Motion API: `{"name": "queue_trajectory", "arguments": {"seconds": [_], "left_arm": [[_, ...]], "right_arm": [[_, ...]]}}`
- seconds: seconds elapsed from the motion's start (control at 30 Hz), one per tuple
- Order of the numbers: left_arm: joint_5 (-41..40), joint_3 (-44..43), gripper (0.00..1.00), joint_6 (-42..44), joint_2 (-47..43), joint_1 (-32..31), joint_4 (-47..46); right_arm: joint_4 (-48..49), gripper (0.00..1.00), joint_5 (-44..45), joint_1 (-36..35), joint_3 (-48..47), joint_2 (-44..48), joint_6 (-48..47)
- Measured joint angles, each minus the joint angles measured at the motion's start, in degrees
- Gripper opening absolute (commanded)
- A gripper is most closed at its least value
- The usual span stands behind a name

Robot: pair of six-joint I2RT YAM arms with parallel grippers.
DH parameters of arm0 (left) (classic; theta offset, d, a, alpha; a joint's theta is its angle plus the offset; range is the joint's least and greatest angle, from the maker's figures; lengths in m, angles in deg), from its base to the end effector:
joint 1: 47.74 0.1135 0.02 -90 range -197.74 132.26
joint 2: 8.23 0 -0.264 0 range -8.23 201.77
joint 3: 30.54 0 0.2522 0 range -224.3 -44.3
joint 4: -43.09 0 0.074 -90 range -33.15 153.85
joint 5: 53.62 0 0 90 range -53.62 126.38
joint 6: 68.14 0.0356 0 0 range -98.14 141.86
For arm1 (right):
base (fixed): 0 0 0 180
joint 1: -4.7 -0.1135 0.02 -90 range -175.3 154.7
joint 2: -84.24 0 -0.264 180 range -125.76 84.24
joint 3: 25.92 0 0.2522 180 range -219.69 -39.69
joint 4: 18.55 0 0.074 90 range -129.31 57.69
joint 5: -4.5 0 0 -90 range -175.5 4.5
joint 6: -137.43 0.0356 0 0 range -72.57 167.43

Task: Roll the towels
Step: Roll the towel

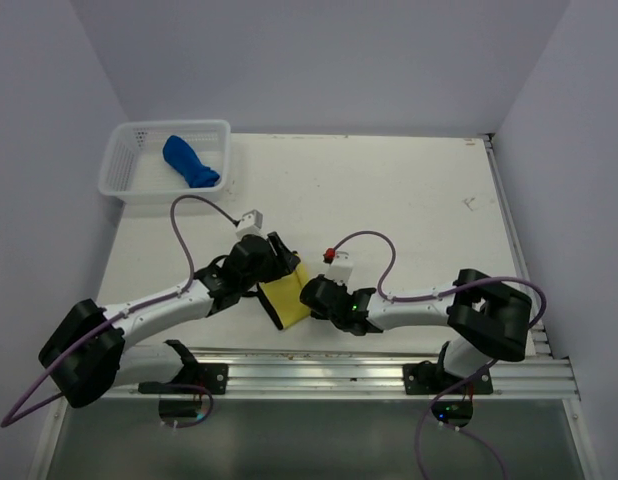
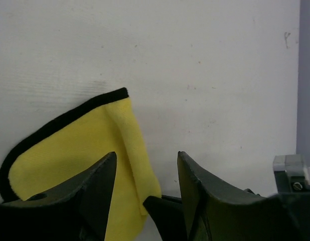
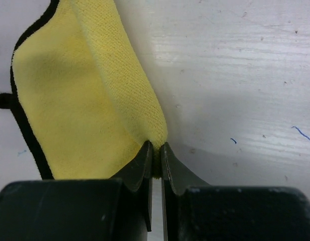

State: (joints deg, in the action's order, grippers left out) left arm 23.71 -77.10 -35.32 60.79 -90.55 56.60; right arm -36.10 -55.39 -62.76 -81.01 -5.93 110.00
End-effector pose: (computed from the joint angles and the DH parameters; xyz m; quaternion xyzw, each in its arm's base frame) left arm 0.1862 -0.1618 0.1998 -0.1605 0.8722 -0.2826 0.3655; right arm 0.1280 0.2617 0.1493 0.0441 0.9175 0.1765 0.3537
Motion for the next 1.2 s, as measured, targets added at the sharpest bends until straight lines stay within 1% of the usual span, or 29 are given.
{"name": "queue_trajectory", "arguments": {"seconds": [0.1,0.17,0.37,0.5,0.67,0.7,0.77,0.8,0.83,0.93,1.03,1.1,1.2], "left_arm": [[2.2,0.0,0.57,1.5,1.6,0.0,-5.4],[3.3,-0.9,0.57,2.8,3.7,0.0,-6.9],[5.2,-5.0,0.57,5.7,12.3,0.0,-6.8],[5.1,-5.9,0.56,7.3,15.3,0.0,-5.2],[3.9,-7.7,0.52,8.9,17.5,0.0,-4.1],[3.5,-8.1,0.47,9.0,17.9,0.0,-4.0],[3.0,-8.6,0.41,9.7,18.7,0.0,-3.9],[2.8,-8.7,0.32,9.9,19.0,0.0,-3.9],[2.6,-8.8,0.29,9.9,19.3,0.0,-3.8],[1.9,-8.9,0.25,10.4,20.0,0.0,-3.2],[1.4,-8.7,0.24,10.3,20.0,0.0,-2.9],[0.9,-8.3,0.18,10.3,19.8,0.0,-2.8],[0.2,-6.9,0.16,9.9,18.9,0.0,-2.7]], "right_arm": [[0.8,0.0,0.3,0.0,-1.0,-1.5,1.0],[1.2,0.0,0.4,0.0,-1.1,-1.8,1.7],[1.5,0.0,0.4,0.0,-1.1,-1.8,2.3],[1.7,0.0,0.3,0.0,-1.1,-1.9,2.4],[2.2,0.0,0.3,0.0,-1.1,-2.1,2.4],[2.2,0.0,0.3,0.0,-1.1,-2.1,2.4],[2.2,0.0,0.3,0.0,-1.0,-2.1,2.4],[2.3,0.0,0.3,0.0,-1.0,-2.1,2.4],[2.4,0.0,0.3,0.0,-1.0,-2.1,2.4],[2.5,0.0,0.3,0.0,-0.9,-2.1,2.5],[2.6,0.0,0.3,0.0,-0.9,-2.1,2.9],[2.5,0.0,0.3,0.0,-0.9,-2.1,3.2],[2.4,0.0,0.3,0.0,-0.9,-2.2,3.7]]}}
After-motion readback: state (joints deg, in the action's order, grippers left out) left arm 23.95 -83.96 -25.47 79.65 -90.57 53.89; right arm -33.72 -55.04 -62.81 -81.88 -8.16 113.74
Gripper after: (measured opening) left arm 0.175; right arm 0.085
